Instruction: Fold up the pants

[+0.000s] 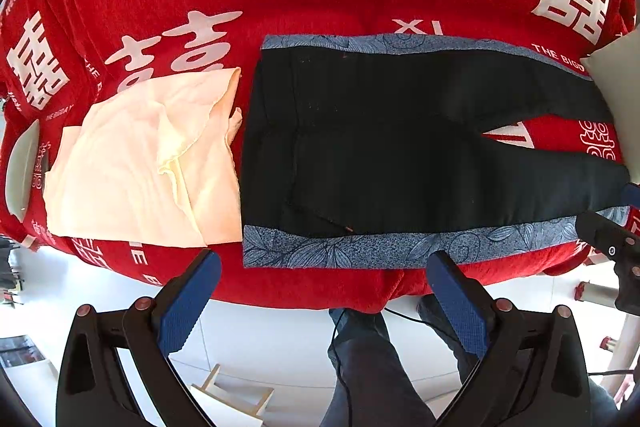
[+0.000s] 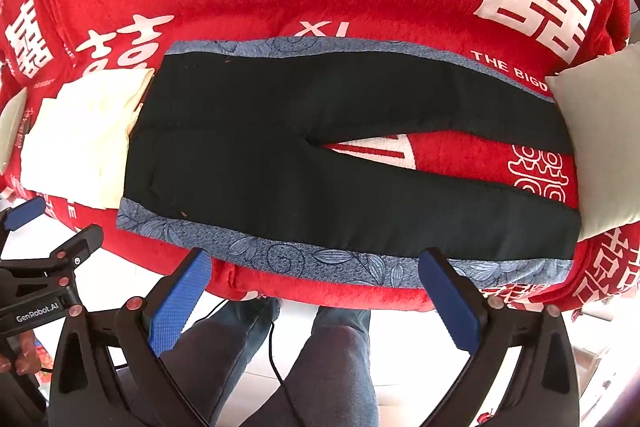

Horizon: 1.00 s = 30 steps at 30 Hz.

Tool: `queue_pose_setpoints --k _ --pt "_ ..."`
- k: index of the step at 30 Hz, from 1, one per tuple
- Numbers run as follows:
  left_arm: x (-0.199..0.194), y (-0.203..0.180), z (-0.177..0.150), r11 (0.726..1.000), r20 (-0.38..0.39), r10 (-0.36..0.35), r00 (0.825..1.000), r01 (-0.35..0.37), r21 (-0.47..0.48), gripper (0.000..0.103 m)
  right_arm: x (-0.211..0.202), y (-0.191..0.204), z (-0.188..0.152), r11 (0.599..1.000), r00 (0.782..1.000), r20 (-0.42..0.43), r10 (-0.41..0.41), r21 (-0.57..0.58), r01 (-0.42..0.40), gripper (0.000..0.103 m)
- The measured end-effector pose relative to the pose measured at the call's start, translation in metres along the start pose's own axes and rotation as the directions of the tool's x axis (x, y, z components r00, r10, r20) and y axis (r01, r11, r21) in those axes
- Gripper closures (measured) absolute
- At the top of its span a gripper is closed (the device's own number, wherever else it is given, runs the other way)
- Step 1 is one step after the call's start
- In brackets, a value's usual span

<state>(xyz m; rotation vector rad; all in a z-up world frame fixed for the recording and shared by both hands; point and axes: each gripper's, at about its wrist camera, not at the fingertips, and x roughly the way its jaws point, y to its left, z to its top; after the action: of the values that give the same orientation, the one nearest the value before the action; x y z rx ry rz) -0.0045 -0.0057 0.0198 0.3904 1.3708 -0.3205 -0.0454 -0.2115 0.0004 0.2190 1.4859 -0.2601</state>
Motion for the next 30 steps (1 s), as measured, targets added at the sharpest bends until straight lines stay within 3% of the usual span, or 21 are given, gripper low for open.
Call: queue_pose_setpoints --k 30 --pt "-0.004 -0.011 0.006 1.0 0.006 0.007 1.0 -0.007 0.019 0.0 0.001 -0.005 0.007 1.0 1.0 0.002 -0.003 -0.007 0.003 0.0"
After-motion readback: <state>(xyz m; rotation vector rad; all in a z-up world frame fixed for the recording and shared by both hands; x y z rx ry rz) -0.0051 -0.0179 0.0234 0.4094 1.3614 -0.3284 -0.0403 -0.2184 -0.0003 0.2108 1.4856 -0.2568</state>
